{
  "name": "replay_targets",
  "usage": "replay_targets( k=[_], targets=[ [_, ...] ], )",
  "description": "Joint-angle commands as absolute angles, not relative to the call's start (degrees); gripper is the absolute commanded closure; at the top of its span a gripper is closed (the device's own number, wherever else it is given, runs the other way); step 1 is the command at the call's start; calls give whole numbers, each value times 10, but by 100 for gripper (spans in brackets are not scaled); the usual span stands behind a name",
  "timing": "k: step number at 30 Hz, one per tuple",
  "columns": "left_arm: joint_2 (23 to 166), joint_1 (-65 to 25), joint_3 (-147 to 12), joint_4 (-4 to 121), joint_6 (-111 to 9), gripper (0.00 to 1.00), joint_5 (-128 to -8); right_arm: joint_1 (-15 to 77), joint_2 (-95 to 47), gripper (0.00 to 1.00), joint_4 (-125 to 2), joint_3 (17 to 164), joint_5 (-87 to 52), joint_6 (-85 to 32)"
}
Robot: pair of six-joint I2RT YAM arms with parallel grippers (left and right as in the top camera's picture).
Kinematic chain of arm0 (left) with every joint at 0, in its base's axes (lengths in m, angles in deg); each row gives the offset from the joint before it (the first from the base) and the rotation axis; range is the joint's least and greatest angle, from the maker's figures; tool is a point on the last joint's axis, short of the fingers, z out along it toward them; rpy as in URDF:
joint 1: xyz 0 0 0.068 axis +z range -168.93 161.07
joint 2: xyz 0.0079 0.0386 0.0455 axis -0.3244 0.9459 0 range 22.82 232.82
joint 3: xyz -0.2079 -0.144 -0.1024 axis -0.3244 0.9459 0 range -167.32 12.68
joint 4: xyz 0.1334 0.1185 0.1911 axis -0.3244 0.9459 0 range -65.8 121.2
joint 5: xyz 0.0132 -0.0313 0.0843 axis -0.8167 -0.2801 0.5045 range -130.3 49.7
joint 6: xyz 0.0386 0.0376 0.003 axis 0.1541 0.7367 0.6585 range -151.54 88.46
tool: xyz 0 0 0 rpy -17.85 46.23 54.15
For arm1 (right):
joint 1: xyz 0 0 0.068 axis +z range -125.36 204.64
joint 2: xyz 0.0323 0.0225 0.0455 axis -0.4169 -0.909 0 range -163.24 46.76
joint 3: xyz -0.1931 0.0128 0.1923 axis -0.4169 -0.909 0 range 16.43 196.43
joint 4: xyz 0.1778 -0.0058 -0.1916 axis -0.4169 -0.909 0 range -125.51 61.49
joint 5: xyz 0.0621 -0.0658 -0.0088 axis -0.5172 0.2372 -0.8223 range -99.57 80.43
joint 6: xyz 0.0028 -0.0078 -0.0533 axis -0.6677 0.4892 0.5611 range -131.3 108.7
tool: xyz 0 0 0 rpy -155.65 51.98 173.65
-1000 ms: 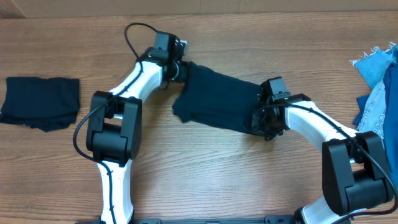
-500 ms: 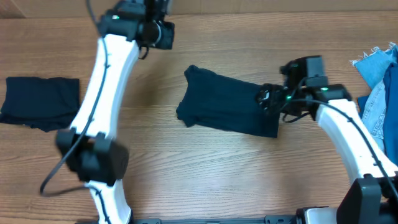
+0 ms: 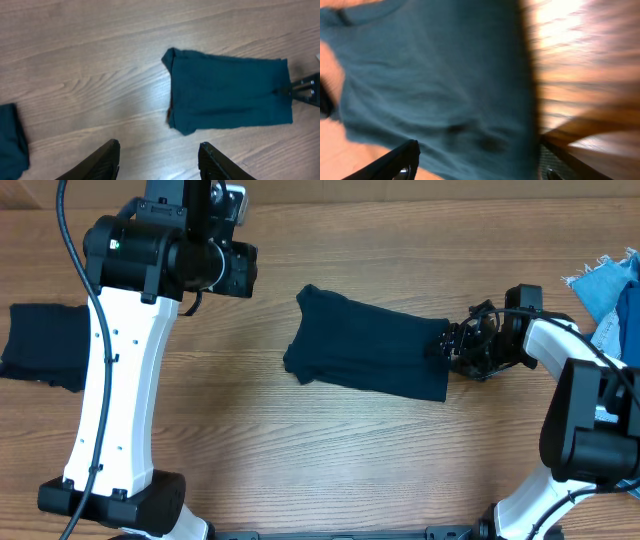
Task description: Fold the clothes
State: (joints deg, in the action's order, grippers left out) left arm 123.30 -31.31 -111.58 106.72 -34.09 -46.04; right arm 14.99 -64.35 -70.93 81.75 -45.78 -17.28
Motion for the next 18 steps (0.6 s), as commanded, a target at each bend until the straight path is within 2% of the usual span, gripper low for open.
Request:
replay_targets(
  k=[1, 2, 3, 5, 8, 12, 18],
  targets=[
    [1201, -317, -1121, 1082, -332, 47, -460, 162, -687, 32, -701, 805, -472, -153],
    [1198, -317, -1121, 1083, -332, 46, -460, 163, -687, 40, -695, 805, -472, -153],
    [1198, -317, -1121, 1082, -332, 46, -460, 161, -687, 60, -691, 805, -468, -154],
    [1198, -317, -1121, 1083, -332, 47, -460, 152, -677, 87, -696, 806, -445, -158],
    [1198, -317, -1121, 1082, -332, 47, -460, 138, -607, 96, -731, 814, -341, -158],
    [1198, -317, -1121, 1082, -328, 46, -460, 121, -508, 96, -804, 874, -154, -158],
    [1198, -317, -1121, 1082, -328, 46, -461, 161, -487, 96, -842, 956, -126, -158]
  ],
)
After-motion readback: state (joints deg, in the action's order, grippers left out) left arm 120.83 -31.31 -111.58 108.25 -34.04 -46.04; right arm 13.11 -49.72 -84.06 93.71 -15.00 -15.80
